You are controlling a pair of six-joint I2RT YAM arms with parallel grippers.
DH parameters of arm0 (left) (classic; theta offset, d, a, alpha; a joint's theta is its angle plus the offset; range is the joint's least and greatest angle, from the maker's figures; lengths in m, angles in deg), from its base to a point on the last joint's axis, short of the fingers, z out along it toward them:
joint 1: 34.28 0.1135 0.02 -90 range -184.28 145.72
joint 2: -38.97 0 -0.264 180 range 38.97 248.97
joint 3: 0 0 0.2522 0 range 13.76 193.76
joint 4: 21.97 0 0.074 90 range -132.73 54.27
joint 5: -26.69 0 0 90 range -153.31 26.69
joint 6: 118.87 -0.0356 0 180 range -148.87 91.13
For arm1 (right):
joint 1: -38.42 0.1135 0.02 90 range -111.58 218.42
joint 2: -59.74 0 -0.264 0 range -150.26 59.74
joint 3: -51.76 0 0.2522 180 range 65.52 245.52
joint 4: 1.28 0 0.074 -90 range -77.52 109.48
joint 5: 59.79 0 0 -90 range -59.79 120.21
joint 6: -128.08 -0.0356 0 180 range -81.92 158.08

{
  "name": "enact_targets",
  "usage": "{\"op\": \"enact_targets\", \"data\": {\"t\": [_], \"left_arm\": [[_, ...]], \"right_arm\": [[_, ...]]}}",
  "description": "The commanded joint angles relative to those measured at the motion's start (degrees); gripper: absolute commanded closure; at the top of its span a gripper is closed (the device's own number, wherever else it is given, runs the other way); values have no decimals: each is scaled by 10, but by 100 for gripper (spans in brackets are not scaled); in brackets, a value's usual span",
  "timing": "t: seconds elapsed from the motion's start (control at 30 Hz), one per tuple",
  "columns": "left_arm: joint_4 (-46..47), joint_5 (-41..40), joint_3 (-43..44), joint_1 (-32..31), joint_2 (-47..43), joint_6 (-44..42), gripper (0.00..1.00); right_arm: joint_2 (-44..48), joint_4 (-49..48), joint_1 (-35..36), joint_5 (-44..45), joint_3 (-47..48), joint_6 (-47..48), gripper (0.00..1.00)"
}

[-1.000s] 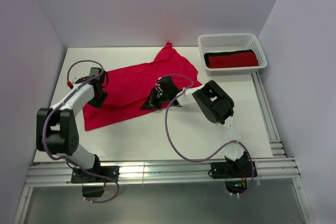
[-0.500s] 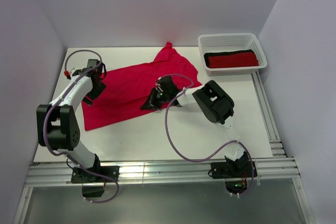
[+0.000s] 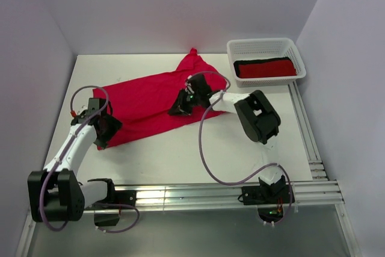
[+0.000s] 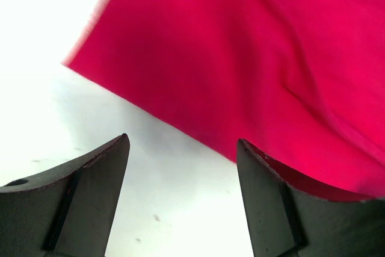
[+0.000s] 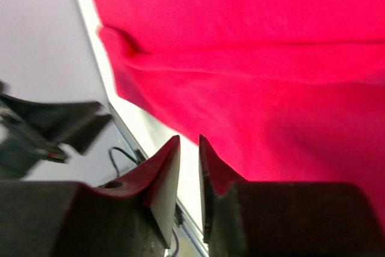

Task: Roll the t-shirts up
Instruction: Fold the tshirt

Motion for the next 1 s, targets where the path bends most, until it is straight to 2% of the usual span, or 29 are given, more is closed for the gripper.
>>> {"op": "enact_targets", "data": {"t": [0.0,0.03,0.27,0.4,0.53,0.67,0.97], "left_arm": [[85,104,-22,1,-42,-14,23],[90,106,-22,-6,-41,-9,22],[174,148,45,-94,35,-25,22],[207,160,151,-155,153,-52,22],[237,172,244,-227,261,-52,23],[250,186,330,-267,368,-41,24],[285,220,353,-288,435,-29,24]], "right_arm": [[97,90,-47,30,41,55,73],[107,110,-57,39,44,67,67],[176,174,-175,89,3,97,48],[166,194,-222,102,5,132,39],[129,195,-245,92,16,135,39],[92,160,-246,71,7,110,39],[65,108,-238,65,-42,52,43]]}}
